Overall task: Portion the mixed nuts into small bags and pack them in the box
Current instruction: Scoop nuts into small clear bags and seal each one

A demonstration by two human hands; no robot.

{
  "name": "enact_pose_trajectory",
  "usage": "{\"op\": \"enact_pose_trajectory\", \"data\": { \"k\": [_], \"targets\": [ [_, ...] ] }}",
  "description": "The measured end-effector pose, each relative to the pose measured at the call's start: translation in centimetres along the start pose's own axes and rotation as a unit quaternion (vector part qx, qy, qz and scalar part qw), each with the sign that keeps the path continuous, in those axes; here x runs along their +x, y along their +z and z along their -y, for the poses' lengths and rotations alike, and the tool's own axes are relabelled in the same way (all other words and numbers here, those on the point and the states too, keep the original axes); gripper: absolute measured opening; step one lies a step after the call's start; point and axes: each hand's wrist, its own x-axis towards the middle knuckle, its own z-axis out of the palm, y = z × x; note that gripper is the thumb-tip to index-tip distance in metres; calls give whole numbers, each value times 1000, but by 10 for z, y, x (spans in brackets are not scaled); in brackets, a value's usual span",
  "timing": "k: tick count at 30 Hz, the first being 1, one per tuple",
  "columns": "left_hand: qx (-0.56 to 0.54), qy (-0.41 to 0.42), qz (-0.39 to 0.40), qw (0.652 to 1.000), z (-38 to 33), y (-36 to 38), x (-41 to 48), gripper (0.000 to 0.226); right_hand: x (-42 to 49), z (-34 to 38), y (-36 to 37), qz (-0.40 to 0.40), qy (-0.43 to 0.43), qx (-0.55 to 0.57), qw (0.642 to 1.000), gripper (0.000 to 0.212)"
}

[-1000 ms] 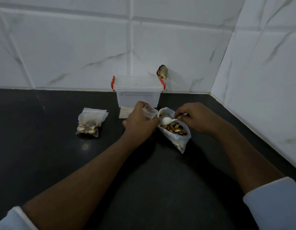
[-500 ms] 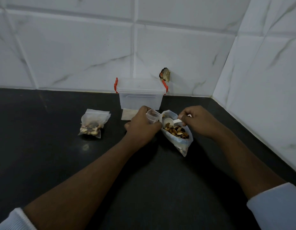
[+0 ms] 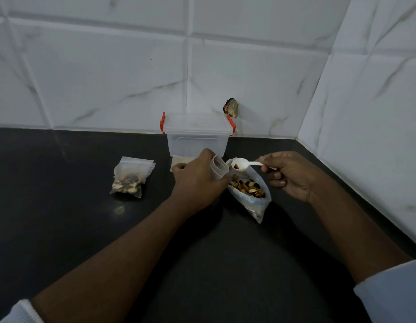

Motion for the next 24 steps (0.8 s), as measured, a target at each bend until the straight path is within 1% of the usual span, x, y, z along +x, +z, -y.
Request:
{"op": "enact_pose_trajectory", "data": {
  "k": [2,4,6,8,10,13,15,17,19,21,24],
  "targets": [
    [-3,-1,6,1000,1,1,0,39,-6,3,7,22,-38,8,999,19],
    [-16,-4,8,1000,1,2,1,39,-11,4,16,38,-86,-13,995,17],
    [-31,-4,8,999,2,3,0,38,-15,4,23,43,-147,-110,982,16],
    [-39,-2,-1,999,3,3,0,36,-20,6,27,59,-204,-228,950,16],
    [-44,-5,-8,999,4,4,1,36,-23,6,28,81,-231,-284,927,21],
    [-37,-10,-2,999,5,4,1,37,-24,8,25,78,-252,-290,920,23],
    [-22,-20,12,999,4,4,1,36,-20,10,17,39,-270,-305,912,20],
    [-19,-32,27,999,3,4,0,34,-14,10,4,-12,-281,-365,887,19],
    [-28,-39,36,998,-1,4,0,34,-8,5,-5,-37,-273,-450,850,19],
    [-40,-48,41,997,-3,4,-1,35,-3,-2,-4,-23,-245,-504,828,19],
    [-58,-55,40,996,-4,5,-1,37,1,-2,-2,2,-209,-547,810,18]
  ]
}}
